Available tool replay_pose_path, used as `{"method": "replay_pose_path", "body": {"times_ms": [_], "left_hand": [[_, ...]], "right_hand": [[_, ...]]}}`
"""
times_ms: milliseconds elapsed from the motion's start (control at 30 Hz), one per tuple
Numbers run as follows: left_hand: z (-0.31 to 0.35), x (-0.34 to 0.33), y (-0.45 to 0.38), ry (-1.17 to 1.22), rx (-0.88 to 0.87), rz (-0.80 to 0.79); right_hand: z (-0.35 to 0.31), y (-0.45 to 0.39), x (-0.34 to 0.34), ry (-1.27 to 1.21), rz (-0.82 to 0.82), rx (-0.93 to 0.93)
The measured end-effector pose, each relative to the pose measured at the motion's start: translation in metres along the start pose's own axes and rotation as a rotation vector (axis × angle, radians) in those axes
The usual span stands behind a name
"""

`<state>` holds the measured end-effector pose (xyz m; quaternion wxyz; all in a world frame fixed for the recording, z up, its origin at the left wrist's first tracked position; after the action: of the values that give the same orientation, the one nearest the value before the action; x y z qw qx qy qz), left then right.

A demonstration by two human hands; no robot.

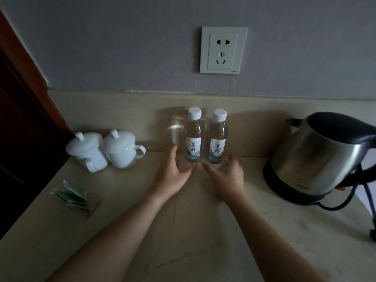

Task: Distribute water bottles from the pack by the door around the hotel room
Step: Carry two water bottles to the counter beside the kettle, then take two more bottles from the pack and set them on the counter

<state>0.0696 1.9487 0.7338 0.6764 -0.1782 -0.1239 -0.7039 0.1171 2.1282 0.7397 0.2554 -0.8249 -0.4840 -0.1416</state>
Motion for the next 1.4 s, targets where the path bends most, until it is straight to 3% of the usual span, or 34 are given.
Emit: {"method": "replay_pose_path", "body": {"times_ms": [67,167,300,467,667,933,1133,1400], "left_hand": [[0.010,0.013,0.021,-0.071,-0.075,0.121],[0.051,0.051,0.057,-0.103,-0.269,0.270],[0.082,0.136,0.118,-0.098,-0.376,0.450],[0.064,0.277,0.226,-0.172,-0.317,0.601],[0.012,0.456,0.388,-0.253,-0.065,0.911],[-0.049,0.588,0.569,-0.193,0.167,1.257],[-0.091,0.652,0.606,-0.131,0.223,1.344],[-0.158,0.762,0.568,-0.158,0.297,1.348]], "right_hand": [[-0.015,0.014,0.013,-0.077,0.060,-0.022],[-0.065,0.032,0.027,-0.210,0.112,0.109],[-0.161,0.074,0.007,-0.357,-0.011,0.337],[-0.283,0.169,-0.069,-0.526,-0.259,0.599],[-0.418,0.325,-0.166,-0.641,-0.639,0.843],[-0.525,0.512,-0.235,-0.741,-0.901,0.999],[-0.570,0.568,-0.288,-0.771,-1.007,0.999],[-0.627,0.588,-0.426,-0.745,-1.143,1.028]]}}
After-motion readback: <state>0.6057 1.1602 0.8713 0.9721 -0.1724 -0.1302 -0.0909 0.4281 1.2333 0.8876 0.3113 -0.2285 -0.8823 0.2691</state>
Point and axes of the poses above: each hand's wrist, its own y-axis away from the middle knuckle, its own x-axis out of the back of the hand, z = x × y, the point moved 4 cm from there along -y, towards the middle knuckle, and after that the axes turned 11 degrees about x, right-handed, at the moved point
